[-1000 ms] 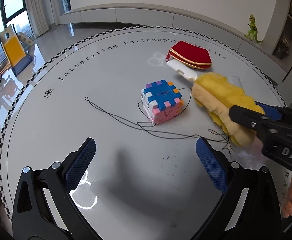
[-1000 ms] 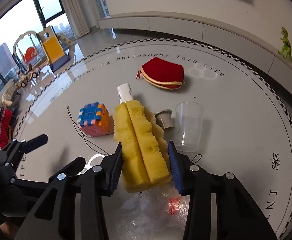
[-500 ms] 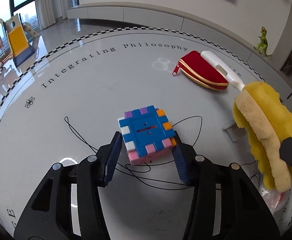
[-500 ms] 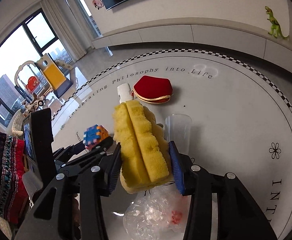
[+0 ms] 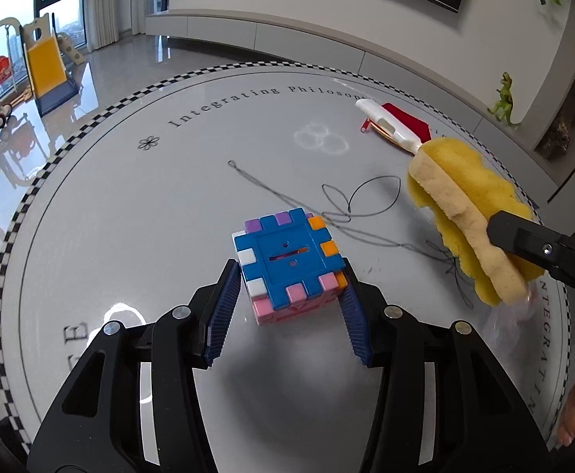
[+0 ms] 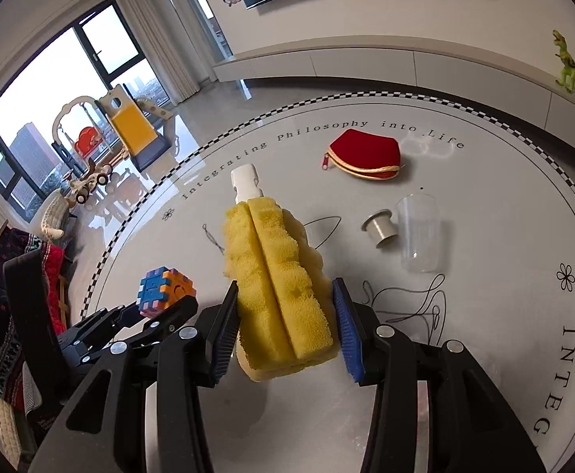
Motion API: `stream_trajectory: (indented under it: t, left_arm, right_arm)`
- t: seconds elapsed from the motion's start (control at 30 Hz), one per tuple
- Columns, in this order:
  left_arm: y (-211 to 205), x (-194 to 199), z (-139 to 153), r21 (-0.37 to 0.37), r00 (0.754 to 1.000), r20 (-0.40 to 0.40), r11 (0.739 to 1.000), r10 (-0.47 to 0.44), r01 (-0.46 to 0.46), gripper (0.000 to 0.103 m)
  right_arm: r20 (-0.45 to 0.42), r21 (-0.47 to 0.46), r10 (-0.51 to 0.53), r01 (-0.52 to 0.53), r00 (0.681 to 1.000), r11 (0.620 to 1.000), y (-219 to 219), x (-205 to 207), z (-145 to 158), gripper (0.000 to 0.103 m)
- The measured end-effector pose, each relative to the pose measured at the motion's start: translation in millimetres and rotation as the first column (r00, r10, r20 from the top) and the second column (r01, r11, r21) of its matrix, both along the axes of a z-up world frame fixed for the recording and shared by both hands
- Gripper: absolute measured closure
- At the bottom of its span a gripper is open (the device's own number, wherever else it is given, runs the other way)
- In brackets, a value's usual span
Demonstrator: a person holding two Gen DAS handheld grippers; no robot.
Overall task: Collect trash
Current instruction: 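Grasp the pink-blue block toy with the left tool while the right tool grasps the yellow sponge, then carry block toy and sponge to the trash bag and open both tools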
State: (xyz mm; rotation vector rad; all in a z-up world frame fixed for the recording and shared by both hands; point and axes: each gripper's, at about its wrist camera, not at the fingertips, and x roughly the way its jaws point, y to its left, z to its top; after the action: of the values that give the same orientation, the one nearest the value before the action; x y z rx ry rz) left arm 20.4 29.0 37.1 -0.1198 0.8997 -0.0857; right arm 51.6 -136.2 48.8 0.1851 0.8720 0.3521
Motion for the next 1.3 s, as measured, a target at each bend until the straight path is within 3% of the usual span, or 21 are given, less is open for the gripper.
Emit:
stream_trajectory:
  t: [0.2, 0.37, 0.67, 0.97, 1.3]
  left_arm:
    - [29, -50, 8, 0.027, 1.000, 0.016, 1.000, 0.015, -0.015, 0.054]
    - [56, -90, 15, 0.034, 0.999, 0.032, 0.999, 0.035, -0.036, 0.054]
    - [120, -185, 16, 0.058, 0.986, 0.058, 0.986, 0.154, -0.157, 0.054]
    - [193, -275, -6, 0.065, 0.950, 0.041, 0.947, 0.311, -0.313, 0.054]
    - [254, -355, -48, 0.082, 0.877, -0.048, 0.877, 0.478, -0.474, 0.054]
  right_arm:
    - [-0.010, 0.023, 0.062, -0.062, 0.998, 0.998, 42, -49, -6, 0.056]
    - [0.011, 0.011, 0.124, -0.124, 0.992, 0.992, 81, -89, 6, 0.056]
    - [0.031, -0.004, 0.281, -0.281, 0.959, 0.960, 163, -166, 18, 0.056]
    - [-0.032, -0.017, 0.461, -0.462, 0.887, 0.887, 250, -245, -4, 0.056]
    - [-0.086, -0.085, 0.615, -0.621, 0.784, 0.779, 323, -317, -33, 0.056]
